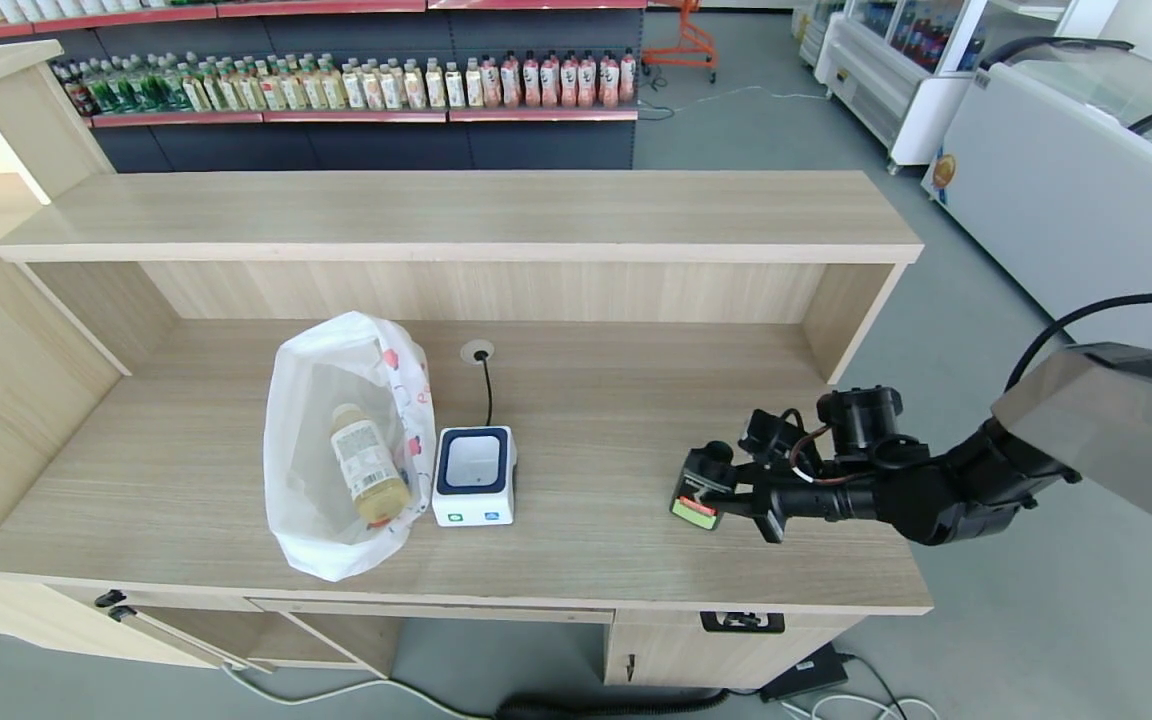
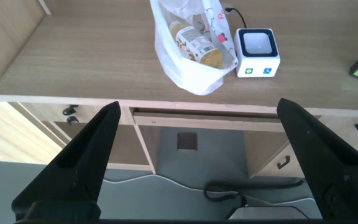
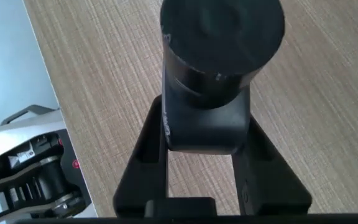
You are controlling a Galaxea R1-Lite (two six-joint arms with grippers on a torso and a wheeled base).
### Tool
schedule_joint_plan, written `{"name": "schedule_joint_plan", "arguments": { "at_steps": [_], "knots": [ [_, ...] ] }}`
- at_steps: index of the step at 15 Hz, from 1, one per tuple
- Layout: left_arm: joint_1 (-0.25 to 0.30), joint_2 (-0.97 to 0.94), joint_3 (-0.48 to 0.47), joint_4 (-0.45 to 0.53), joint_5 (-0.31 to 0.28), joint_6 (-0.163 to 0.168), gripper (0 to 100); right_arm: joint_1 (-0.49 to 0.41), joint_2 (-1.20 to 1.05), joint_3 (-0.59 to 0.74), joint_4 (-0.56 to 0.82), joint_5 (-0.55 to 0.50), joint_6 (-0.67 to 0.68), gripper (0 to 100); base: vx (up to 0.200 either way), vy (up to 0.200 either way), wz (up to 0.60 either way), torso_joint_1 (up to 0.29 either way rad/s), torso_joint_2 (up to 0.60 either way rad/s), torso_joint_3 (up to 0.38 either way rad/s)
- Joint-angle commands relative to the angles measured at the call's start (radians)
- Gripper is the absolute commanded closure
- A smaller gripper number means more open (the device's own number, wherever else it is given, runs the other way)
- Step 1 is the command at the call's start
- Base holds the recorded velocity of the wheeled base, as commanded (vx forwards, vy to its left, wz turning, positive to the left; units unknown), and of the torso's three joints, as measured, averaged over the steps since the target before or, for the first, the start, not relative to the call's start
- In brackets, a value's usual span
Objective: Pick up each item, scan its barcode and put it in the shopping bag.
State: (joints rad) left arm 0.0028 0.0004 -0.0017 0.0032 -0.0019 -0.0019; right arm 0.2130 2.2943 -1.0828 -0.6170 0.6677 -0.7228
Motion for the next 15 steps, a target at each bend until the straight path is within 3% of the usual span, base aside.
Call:
{"name": "schedule_joint_plan", "arguments": {
  "at_steps": [1, 5, 7, 9, 11, 13, 14, 15],
  "knots": [
    [0.000, 0.000, 0.000, 0.000, 0.000, 0.000, 0, 0.013, 0.031, -0.003, -0.001, 0.001, -0.009, 100, 0.000, 0.000, 0.00, 0.000, 0.00, 0.000],
    [0.000, 0.000, 0.000, 0.000, 0.000, -0.001, 0, -0.004, -0.059, 0.044, -0.012, 0.003, -0.004, 100, 0.000, 0.000, 0.00, 0.000, 0.00, 0.000],
    [0.000, 0.000, 0.000, 0.000, 0.000, 0.000, 0, -0.058, -0.156, 0.110, -0.046, 0.003, 0.017, 100, 0.000, 0.000, 0.00, 0.000, 0.00, 0.000],
    [0.000, 0.000, 0.000, 0.000, 0.000, -0.001, 0, -0.147, -0.300, 0.196, -0.105, 0.003, 0.055, 100, 0.000, 0.000, 0.00, 0.000, 0.00, 0.000],
    [0.000, 0.000, 0.000, 0.000, 0.000, -0.001, 0, -0.193, -0.469, 0.337, -0.260, 0.009, 0.042, 100, 0.000, 0.000, 0.00, 0.000, 0.00, 0.000],
    [0.000, 0.000, 0.000, 0.000, 0.000, -0.001, 0, -0.195, -0.610, 0.639, -0.547, 0.012, -0.126, 100, 0.000, 0.000, 0.00, 0.000, 0.00, 0.000],
    [0.000, 0.000, 0.000, 0.000, 0.000, 0.000, 0, -0.204, -0.650, 0.673, -0.566, 0.073, -0.293, 100, 0.000, 0.000, 0.00, 0.000, 0.00, 0.000],
    [0.000, 0.000, 0.000, 0.000, 0.000, -0.001, 0, -0.204, -0.671, 0.638, -0.486, 0.190, -0.481, 100, 0.000, 0.000, 0.00, 0.000, 0.00, 0.000]
  ]
}}
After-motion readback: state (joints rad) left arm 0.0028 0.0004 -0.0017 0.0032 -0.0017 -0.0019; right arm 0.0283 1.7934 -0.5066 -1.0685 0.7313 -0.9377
